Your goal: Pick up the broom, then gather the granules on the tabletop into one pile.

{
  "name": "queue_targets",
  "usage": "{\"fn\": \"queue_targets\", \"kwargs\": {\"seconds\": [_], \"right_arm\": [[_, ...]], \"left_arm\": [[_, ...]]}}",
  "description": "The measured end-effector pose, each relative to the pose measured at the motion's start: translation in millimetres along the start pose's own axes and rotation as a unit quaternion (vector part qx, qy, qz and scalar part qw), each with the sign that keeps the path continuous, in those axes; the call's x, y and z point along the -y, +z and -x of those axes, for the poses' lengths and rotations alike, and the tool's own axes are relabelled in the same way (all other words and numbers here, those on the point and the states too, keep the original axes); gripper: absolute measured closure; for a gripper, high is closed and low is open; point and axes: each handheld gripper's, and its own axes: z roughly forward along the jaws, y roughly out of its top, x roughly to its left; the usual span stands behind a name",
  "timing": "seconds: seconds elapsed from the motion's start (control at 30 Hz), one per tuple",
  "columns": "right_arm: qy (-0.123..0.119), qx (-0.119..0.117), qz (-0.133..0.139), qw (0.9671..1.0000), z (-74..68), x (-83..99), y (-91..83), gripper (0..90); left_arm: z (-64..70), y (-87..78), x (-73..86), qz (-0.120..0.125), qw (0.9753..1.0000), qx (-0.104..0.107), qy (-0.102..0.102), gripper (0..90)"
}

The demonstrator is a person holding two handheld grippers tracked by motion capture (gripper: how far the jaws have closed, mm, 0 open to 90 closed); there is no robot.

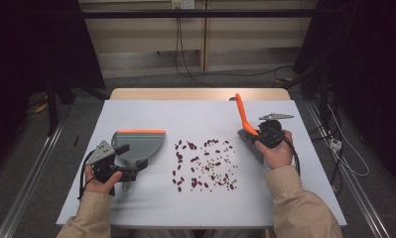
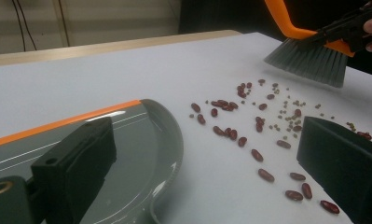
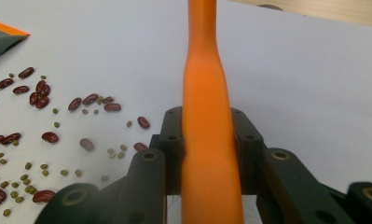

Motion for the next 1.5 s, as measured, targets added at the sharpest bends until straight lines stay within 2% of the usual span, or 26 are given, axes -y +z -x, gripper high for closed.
{"fn": "queue_targets", "kwargs": {"seconds": [0.23,0.37,0.5,0.9,1.03,1.13,1.2,1.37,1.43,1.5], "right_arm": [[-0.010,-0.004,0.008,0.9999,-0.3,-4.6,6.7,71.4],[-0.004,-0.013,0.016,0.9998,-0.8,-10.1,10.5,71.3],[-0.016,-0.016,0.021,0.9995,-2.7,-14.2,12.1,71.3],[-0.029,-0.025,0.029,0.9988,-2.4,-18.3,22.7,71.3],[-0.043,-0.029,0.035,0.9980,-3.8,-22.4,28.2,71.3],[-0.067,-0.039,0.042,0.9961,-7.9,-26.3,33.9,71.3],[-0.088,-0.036,0.040,0.9947,-12.5,-28.3,39.0,71.3],[-0.145,-0.033,0.035,0.9882,-20.1,-34.1,53.9,71.4],[-0.155,-0.038,0.038,0.9865,-20.5,-34.9,59.5,71.3],[-0.174,-0.036,0.037,0.9833,-21.0,-34.0,64.7,71.3]], "left_arm": [[-1.6,-2.5,1.8,0.000,1.0000,-0.001,-0.003,4.4],[-1.6,-3.7,2.2,0.000,1.0000,-0.005,-0.004,4.4],[-2.6,-2.4,2.7,-0.001,1.0000,-0.005,-0.006,4.4],[-2.3,-4.5,4.2,-0.002,1.0000,-0.005,-0.006,4.4],[-1.5,-5.3,4.5,0.000,0.9999,-0.007,-0.009,4.4],[-1.6,-5.2,4.6,-0.002,0.9999,-0.007,-0.008,4.4],[-1.6,-5.0,4.7,-0.002,0.9999,-0.008,-0.008,4.4],[-2.7,-4.3,4.7,-0.001,0.9999,-0.009,-0.007,4.4],[-3.1,-3.7,4.9,0.001,0.9999,-0.008,-0.009,4.4],[-2.8,-4.0,5.2,-0.002,0.9999,-0.009,-0.007,4.4]]}}
